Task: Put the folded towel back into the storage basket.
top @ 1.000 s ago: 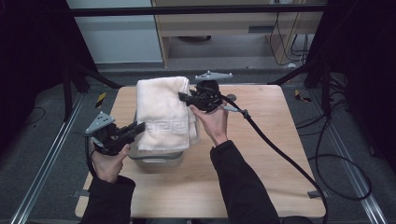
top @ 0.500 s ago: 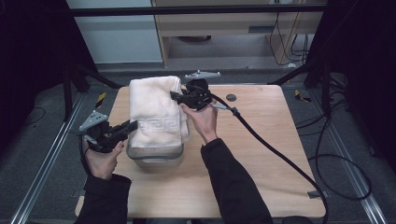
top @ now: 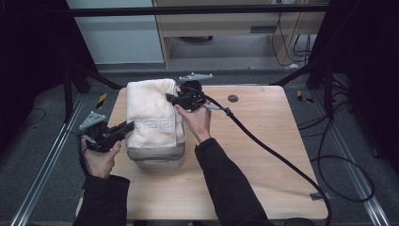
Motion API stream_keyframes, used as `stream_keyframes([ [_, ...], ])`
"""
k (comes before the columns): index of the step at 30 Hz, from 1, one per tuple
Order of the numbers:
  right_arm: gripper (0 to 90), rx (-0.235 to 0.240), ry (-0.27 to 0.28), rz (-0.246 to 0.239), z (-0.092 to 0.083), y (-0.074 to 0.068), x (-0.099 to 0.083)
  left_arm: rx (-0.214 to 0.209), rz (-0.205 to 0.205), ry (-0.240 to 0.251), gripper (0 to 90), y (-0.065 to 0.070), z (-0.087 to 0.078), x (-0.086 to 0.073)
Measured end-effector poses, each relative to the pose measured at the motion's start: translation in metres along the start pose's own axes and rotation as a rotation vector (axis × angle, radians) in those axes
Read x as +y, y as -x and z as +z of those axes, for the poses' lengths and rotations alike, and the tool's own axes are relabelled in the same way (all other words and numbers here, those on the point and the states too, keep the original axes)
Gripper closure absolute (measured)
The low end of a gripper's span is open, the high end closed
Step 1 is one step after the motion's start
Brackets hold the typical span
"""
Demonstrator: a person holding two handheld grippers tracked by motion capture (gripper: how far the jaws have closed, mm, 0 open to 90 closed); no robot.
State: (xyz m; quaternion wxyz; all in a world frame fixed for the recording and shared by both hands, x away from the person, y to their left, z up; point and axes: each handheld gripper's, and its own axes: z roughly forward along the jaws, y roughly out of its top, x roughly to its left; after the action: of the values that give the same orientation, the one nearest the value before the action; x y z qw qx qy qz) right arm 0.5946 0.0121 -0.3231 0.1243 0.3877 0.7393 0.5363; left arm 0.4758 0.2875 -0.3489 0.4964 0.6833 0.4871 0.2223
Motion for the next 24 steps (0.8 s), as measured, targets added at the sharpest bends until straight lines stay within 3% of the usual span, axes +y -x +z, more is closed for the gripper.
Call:
stream_keyframes([
  [24, 68.1, -0.048, -0.043, 0.003, 0.025, 0.004, -0.022, 0.038, 0.007, -0.071, 78.2, -0.013, 0.021, -0.015],
])
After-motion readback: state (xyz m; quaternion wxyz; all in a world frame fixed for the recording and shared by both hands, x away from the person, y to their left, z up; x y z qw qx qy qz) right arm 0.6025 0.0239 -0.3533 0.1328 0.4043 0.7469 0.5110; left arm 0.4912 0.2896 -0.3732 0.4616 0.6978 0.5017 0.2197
